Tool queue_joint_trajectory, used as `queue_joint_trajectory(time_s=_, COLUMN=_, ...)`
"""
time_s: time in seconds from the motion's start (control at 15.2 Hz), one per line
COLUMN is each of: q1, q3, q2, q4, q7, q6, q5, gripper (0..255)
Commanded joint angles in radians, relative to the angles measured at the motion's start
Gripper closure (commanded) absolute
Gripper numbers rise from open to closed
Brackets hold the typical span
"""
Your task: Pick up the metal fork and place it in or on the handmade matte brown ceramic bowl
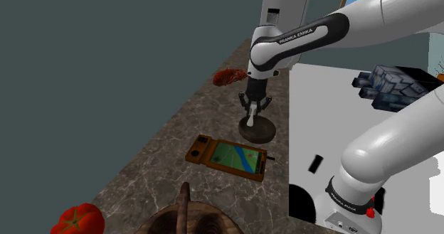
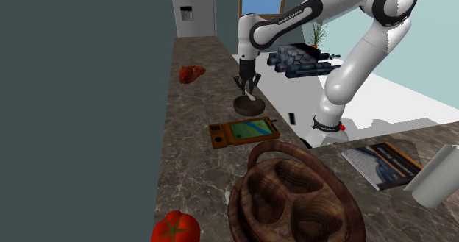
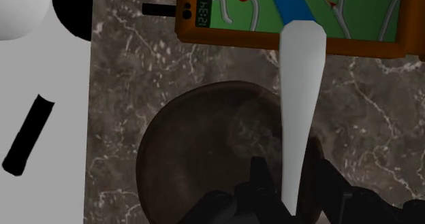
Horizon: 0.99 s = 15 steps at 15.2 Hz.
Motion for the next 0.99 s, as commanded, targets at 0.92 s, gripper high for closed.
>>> queue_joint_trajectory(time_s=0.92, q1=-0.021, q3=-0.033, q2=0.035, q4=-0.126, q7=-0.079, q6=0.151, q5=-0.002, gripper=255)
